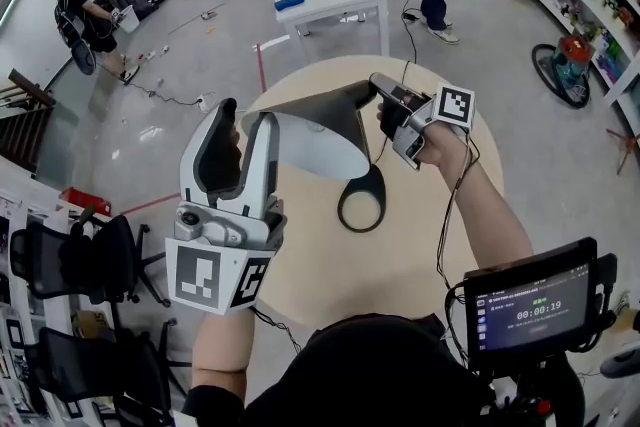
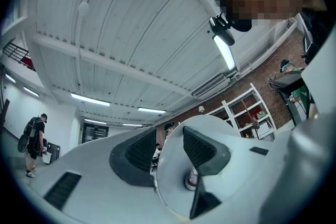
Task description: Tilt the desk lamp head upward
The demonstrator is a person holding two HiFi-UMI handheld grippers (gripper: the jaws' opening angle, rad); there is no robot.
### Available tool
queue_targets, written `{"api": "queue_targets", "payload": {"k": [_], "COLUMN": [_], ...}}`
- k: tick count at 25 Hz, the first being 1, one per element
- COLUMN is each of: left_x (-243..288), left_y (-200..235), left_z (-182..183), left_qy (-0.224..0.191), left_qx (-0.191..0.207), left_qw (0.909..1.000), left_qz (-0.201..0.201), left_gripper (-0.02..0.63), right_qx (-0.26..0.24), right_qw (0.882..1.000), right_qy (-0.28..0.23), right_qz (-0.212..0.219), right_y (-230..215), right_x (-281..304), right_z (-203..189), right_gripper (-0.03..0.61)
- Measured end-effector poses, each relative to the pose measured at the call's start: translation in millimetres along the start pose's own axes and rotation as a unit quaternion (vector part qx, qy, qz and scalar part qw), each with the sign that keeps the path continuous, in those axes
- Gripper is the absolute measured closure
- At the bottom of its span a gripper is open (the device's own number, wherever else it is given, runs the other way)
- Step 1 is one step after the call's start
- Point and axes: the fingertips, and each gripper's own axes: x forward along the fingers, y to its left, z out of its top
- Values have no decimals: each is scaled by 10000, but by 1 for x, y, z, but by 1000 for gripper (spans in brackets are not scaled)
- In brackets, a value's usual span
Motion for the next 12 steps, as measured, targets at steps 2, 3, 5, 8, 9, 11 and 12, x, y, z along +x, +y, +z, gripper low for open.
{"api": "queue_targets", "payload": {"k": [2, 3, 5, 8, 9, 11, 12], "left_x": [-1, -1, 0, 0, 0, 0, 0], "left_y": [1, 1, 0, 0, 2, 10, 15], "left_z": [0, 0, 1, 1, 0, -2, -4], "left_qy": [-19, -19, -12, 17, 33, 64, 75], "left_qx": [-39, -50, -35, 81, 117, 84, 10], "left_qw": [10000, 10000, 10000, 10000, 9999, 9999, 9998], "left_qz": [14, 10, -5, -8, 9, 102, 174], "left_gripper": [443, 443, 443, 443, 443, 443, 443], "right_qx": [-22, -22, -14, -8, -11, -27, -43], "right_qw": [10000, 10000, 10000, 10000, 10000, 10000, 10000], "right_qy": [14, 12, 2, 11, 17, 26, 30], "right_qz": [4, 9, 19, 19, 14, 6, 5], "right_y": [1, 1, 2, 2, 1, 1, 1], "right_x": [0, 0, 0, -1, -1, -1, -2], "right_z": [0, 0, 1, 1, 0, 0, 0], "right_gripper": [456, 456, 456, 456, 456, 456, 456]}}
